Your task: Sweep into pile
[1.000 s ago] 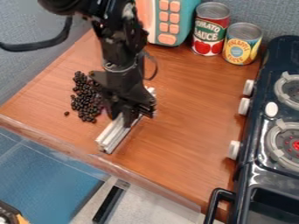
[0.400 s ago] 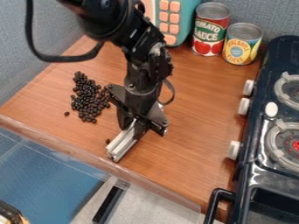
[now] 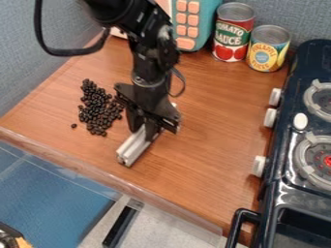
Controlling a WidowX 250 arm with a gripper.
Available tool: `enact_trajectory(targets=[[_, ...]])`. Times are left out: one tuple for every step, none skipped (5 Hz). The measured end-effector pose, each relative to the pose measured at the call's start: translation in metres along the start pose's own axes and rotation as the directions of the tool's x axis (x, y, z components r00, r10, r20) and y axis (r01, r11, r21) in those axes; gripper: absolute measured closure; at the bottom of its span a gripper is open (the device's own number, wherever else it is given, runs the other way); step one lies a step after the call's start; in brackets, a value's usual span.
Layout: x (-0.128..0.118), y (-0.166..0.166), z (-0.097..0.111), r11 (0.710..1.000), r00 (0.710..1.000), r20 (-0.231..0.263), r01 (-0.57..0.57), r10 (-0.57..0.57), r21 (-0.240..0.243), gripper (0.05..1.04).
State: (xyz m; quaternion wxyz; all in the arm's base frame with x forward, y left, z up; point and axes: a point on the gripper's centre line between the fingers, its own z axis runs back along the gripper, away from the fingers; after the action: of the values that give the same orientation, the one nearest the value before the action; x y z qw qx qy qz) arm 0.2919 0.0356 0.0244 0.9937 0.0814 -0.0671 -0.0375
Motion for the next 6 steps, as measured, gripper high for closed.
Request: enact_trajectory(targets=[[0.007,0.028,-0.004,0.999,0.998,-0.029,-0.047,0.047,0.017,0.753],[0.015,0.043,-0.008,0.998,0.999,-0.016,-0.045,0.046,0.037,0.753],[0.015,0.059,-0.009,0.998,0.999,-0.004,-0.036,0.036,0.057,0.753],[0.018,0.067,-0.011,0.998,1.000,-0.008,-0.026,0.026,0.061,0.753],[0.023,0.079,-0.013,0.996,0.998,-0.009,-0.060,0.060,0.068,0.753],[0.025,0.090,-0.016,0.991,0.993,-0.010,-0.114,0.115,0.073,0.753]])
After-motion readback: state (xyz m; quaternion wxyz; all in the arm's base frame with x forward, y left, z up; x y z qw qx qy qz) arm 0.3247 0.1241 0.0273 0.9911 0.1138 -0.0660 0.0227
